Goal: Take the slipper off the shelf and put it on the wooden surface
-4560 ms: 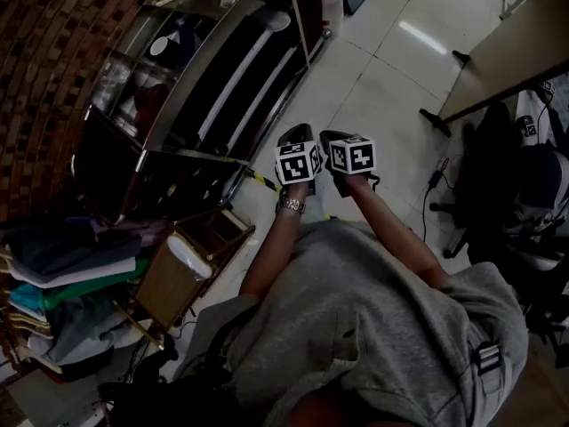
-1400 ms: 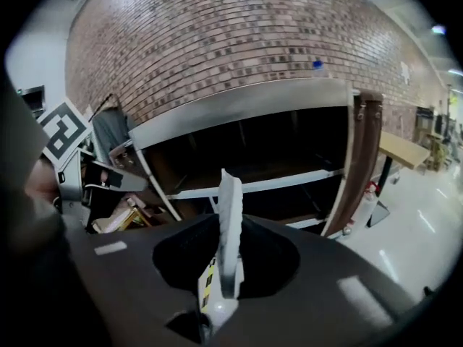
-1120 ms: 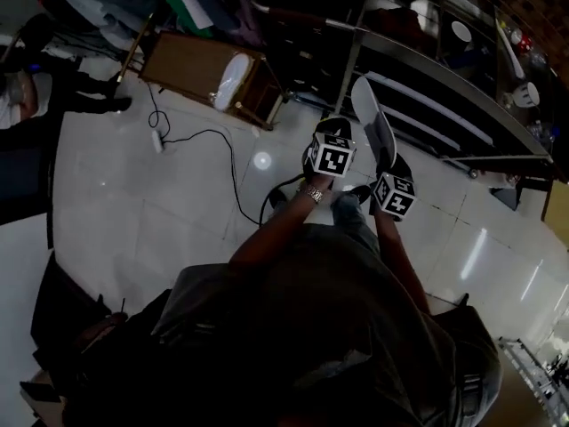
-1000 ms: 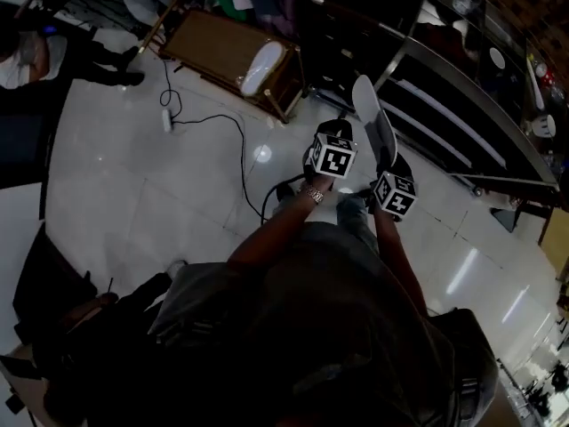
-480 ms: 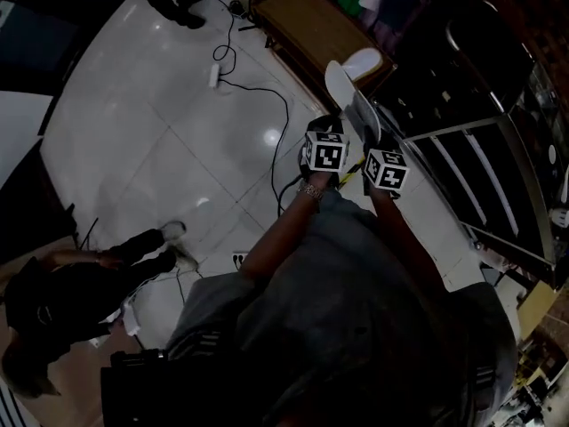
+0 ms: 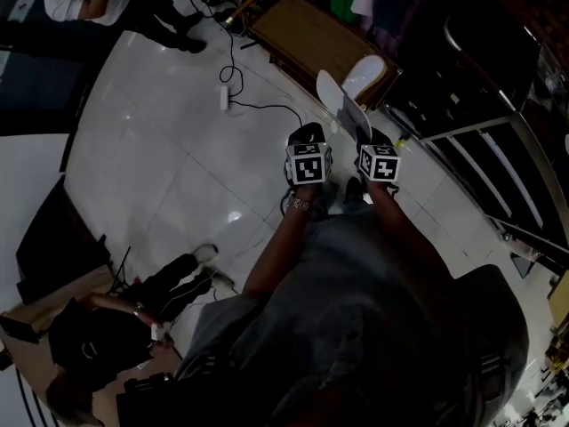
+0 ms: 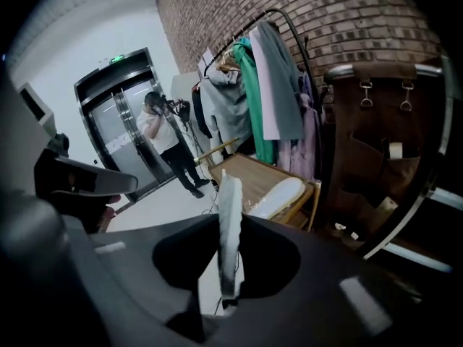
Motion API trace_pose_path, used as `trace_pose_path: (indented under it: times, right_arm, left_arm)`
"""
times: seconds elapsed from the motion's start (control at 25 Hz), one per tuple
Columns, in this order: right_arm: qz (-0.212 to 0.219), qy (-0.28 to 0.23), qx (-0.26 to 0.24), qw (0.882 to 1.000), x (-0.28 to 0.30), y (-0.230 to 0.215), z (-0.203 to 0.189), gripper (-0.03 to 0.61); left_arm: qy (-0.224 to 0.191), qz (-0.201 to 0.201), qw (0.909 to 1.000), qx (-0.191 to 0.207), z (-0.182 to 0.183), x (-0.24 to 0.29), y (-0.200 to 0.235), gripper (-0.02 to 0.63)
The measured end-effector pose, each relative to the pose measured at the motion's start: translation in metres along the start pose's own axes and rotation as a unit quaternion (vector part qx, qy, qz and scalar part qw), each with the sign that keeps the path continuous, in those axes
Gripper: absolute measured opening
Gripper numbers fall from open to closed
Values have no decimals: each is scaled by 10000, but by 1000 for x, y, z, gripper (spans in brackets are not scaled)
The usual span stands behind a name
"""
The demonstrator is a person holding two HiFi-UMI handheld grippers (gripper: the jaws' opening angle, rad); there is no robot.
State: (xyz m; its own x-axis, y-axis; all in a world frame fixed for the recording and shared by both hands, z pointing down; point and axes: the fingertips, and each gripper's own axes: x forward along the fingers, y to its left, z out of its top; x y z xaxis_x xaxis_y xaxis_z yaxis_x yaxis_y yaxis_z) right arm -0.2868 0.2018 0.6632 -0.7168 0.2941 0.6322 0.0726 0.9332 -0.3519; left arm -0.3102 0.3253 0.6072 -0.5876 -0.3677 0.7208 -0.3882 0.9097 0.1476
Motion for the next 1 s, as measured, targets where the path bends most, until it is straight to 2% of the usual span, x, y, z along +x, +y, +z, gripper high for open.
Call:
trace_pose_path:
  times: [0.2,0.36,0.52,0.64,0.68,0.72,0.8,0.88,0.92,1.0]
  right_arm:
    - [28,299,293,9991,67,38,-20,69]
    - [-521,429,777,9947,116,60,-45,69]
    - [-1128,355,1711,9781,154,80,-69,69]
    - [-1069,116,2473,9629,187,106,-85,69]
    - [-995,-54,2853,9533,199,115,-89,69]
    - [-918,-296,3336,9378,212,121,-92,69]
    - [-821,-882,4352,8922,242,127,-98,69]
    - [-892,-1275,5043,8494,273,122,-109,69]
    - [-974,-1387,5221,8358,288,114,-115,69]
    - [-1129,-1569,5387,8200,318,93,-120,69]
  left_arm:
    - [287,-82,9995,134,1,24,63,8]
    - [353,-566,9958,623,14,46,119,8]
    - [421,-912,9864,1300,23,58,176,8]
    - [568,-1040,9816,1498,11,59,205,8]
    - [631,-1090,9808,1486,4,59,212,8]
    - [682,-1127,9805,1461,-3,59,220,8]
    - [739,-1125,9807,1419,-12,64,237,8]
    - [768,-1060,9816,1387,-18,72,252,8]
    - [767,-1045,9823,1351,-19,77,257,8]
    - [718,-1076,9835,1261,-21,90,263,8]
